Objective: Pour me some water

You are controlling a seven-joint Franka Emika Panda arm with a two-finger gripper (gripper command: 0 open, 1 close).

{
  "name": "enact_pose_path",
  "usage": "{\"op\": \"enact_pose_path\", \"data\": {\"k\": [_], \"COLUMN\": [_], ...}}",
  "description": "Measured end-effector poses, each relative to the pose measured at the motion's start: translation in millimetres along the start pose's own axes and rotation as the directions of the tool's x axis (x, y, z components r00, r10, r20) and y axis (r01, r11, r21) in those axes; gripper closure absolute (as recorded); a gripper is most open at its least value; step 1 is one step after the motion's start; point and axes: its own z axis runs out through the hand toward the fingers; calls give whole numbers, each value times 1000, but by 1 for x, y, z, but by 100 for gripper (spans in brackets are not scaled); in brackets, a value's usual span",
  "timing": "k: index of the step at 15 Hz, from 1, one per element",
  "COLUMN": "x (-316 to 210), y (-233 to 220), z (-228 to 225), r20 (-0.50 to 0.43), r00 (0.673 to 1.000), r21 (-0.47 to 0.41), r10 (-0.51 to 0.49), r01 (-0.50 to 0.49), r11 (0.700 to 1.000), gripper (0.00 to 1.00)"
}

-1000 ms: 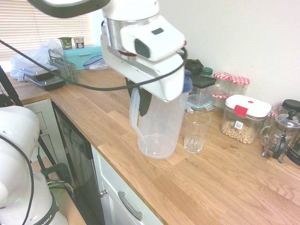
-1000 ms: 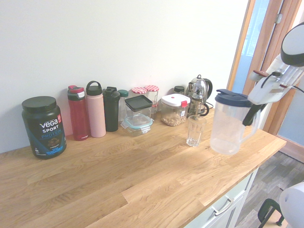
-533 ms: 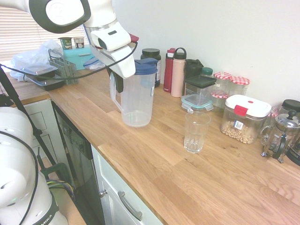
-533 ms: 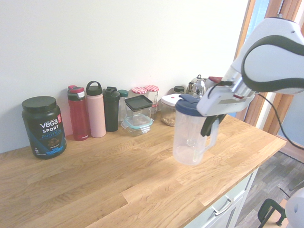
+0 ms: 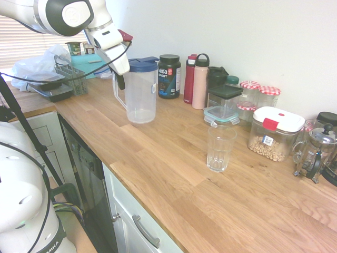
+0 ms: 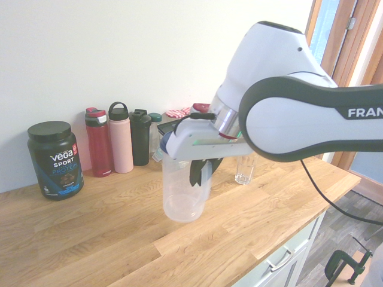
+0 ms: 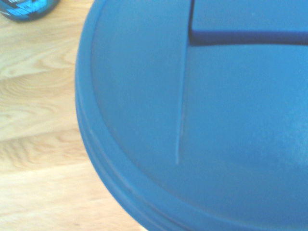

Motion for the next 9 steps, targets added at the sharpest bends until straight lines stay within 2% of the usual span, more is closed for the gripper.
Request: {"op": "enact_pose_path", "data": {"k": [3,8,9], "x": [-4,-9,-11], "y": [-11,-24,-24], "z": [18,57,65], "r20": [-28,-13,-8], "r00": [1000,1000,1000], "r21": [6,22,20], "r10": [10,12,8], "r01": [-10,-12,-8], "r11": [1000,1000,1000], "gripper": [100,100,0]}}
